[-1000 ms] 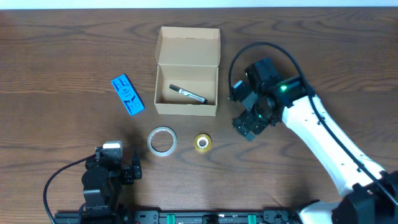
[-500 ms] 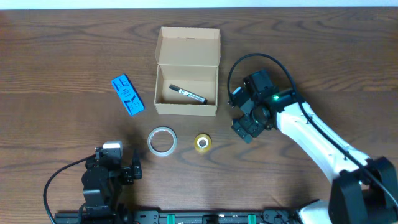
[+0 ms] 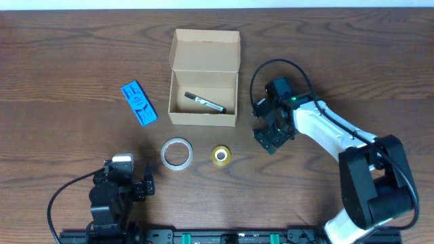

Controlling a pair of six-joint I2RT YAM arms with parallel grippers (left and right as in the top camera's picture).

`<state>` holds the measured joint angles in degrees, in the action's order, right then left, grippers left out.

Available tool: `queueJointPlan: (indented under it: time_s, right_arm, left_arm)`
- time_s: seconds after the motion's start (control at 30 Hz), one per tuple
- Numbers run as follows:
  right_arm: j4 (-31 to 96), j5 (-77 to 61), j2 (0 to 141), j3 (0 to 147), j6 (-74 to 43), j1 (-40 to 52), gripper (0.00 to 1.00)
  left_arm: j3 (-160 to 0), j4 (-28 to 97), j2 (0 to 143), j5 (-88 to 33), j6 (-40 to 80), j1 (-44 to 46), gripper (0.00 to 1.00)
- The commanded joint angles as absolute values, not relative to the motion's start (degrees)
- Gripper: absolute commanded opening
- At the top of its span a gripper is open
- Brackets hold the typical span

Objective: Pack container
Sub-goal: 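Move the right gripper to the yellow highlighter and grasp it, then lift the highlighter with the right gripper and release it into the box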

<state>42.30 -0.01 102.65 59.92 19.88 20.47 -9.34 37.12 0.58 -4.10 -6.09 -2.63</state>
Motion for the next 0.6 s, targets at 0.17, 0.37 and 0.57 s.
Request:
queueJointPlan:
  time_s: [0.17,0.37,0.57]
  right_arm:
    - [40.6,0.1,103.3,59.8,20.2,20.2,0.86]
    - [41.1,-1.1,103.3,59.5,19.7,20.2,0.86]
    - [41.6,-2.1,104.3,59.2,18.6,20.2,0.77]
  left_arm:
    - [-9.0,37.3,0.3,-4.1,-6.7,-3.0,0.95]
    - [-9.0,37.3,0.3,-4.1,-6.7,-3.0,0.95]
    - [-9.0,37.3,0.3,-4.1,-6.7,-3.0,0.95]
